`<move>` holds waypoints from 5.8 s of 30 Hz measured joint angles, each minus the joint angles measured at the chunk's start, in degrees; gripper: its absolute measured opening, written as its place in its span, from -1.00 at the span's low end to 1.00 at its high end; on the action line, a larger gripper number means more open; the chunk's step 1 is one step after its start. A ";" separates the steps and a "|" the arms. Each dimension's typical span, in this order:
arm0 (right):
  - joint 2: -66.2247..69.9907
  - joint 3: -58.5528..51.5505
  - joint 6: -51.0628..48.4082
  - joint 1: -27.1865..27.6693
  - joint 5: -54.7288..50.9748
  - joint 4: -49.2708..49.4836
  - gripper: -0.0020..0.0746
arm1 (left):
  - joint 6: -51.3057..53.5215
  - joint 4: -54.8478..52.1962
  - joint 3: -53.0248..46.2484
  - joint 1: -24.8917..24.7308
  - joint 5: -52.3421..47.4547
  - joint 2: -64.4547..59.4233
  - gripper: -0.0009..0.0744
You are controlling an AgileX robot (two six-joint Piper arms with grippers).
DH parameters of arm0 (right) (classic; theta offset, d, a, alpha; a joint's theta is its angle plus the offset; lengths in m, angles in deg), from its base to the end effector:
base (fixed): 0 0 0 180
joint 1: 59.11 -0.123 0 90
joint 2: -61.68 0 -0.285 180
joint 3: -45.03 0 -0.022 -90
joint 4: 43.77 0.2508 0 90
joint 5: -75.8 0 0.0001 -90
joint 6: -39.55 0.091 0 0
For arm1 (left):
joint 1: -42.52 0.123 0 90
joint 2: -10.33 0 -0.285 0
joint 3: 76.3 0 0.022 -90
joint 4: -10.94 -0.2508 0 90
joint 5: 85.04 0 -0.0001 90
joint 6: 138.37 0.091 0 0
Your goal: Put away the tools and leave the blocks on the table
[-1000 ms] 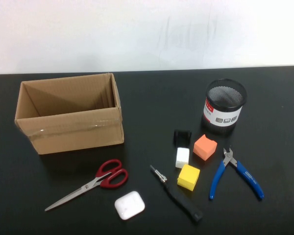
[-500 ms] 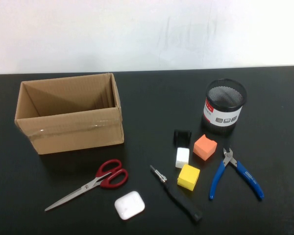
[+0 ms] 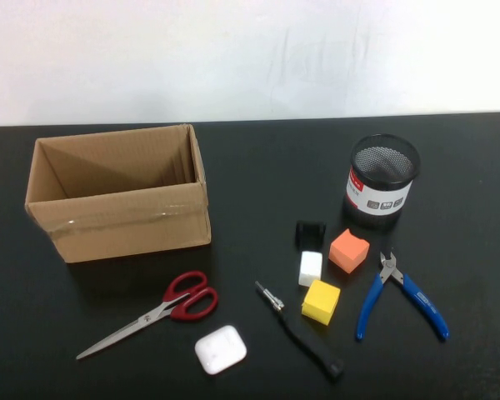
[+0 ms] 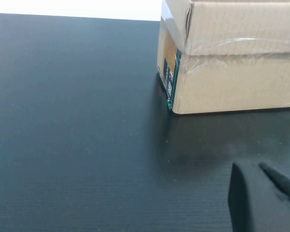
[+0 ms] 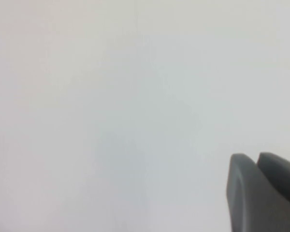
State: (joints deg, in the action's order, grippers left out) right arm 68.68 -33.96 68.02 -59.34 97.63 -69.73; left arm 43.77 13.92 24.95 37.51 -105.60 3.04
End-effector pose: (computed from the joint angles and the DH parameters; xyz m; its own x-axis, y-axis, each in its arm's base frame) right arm 0.0479 0.0150 0.2334 0.3917 0.0730 -0.9172 -0.1817 0.9834 0.0006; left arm 0.0528 -0.0063 0.1724 -0.2853 0.0136 -0.9583 0.1015 0.9947 -0.0161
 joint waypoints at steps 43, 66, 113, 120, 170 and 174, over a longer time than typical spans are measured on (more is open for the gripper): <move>48.49 54.95 -24.30 -1.21 -52.64 44.00 -0.97 | 0.00 0.00 0.00 0.00 0.00 0.00 -0.99; 71.01 64.45 -32.97 -13.48 -78.38 34.21 -0.97 | 0.00 0.00 0.00 0.00 0.00 0.00 -0.99; 101.80 56.51 -42.12 -22.18 -58.97 25.55 -0.10 | 0.00 0.00 0.00 0.00 0.00 0.00 -0.99; 103.41 56.62 -40.75 -22.18 -58.84 26.36 -0.37 | 0.00 0.00 0.00 0.00 0.00 0.00 -0.99; 98.80 94.53 -19.42 -41.83 -66.96 -0.14 -0.82 | 0.00 0.00 0.00 0.00 0.00 0.00 -0.99; 102.89 98.27 -12.21 -44.16 -61.07 -1.87 -0.82 | 0.00 0.00 0.00 0.00 0.00 0.00 -0.99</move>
State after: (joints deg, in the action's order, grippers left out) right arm 171.58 64.30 55.81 -103.50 36.56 -71.60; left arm 43.77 13.92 24.95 37.51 -105.60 3.04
